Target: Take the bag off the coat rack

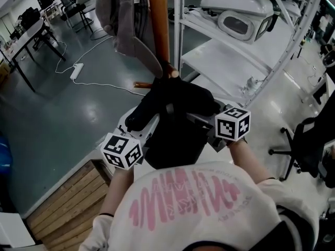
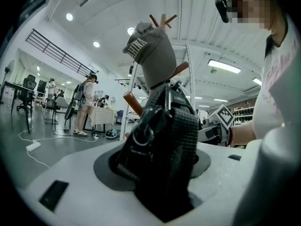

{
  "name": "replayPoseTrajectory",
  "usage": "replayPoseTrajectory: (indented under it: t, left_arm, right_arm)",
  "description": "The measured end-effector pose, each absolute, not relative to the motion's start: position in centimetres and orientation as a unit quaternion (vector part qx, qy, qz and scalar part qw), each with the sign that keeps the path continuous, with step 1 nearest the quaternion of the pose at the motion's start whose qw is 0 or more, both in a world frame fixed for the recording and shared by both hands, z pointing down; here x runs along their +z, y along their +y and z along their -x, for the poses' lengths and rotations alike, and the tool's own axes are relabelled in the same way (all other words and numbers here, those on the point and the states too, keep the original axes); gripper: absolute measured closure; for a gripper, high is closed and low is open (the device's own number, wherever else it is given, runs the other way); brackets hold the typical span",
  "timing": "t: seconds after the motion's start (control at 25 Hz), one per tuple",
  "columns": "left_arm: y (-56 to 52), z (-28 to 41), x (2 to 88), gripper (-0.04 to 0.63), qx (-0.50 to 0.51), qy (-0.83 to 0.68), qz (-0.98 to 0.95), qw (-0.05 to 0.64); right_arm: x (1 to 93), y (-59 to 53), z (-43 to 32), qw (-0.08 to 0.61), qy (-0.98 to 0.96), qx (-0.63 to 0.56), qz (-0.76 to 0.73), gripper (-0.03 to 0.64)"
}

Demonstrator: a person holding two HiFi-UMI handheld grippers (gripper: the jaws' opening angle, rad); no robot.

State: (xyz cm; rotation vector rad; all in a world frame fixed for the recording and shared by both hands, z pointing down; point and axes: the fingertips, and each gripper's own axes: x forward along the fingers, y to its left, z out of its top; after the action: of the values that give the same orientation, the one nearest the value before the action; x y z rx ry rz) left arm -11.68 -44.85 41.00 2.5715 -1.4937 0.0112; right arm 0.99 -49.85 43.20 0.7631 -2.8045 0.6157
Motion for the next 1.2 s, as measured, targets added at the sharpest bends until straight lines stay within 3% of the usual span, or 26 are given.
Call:
replayPoseTrajectory:
  t: [0.44,1.2]
  left_arm:
    - [-44.3,11.1,41.2,0.437,-0.007,-0.469,-0.879,0.082]
    - [-44.2,10.8,41.4,0.463,-0.012,-0.5,-0.86,0.1]
  right_arm:
    - [43.7,-51.0,-1.7,0.109,-0.936,0.188,-0.278,0.313]
    - [43.6,-50.7,-2.0,0.12,-0.931,0.153,-0.31,0.423]
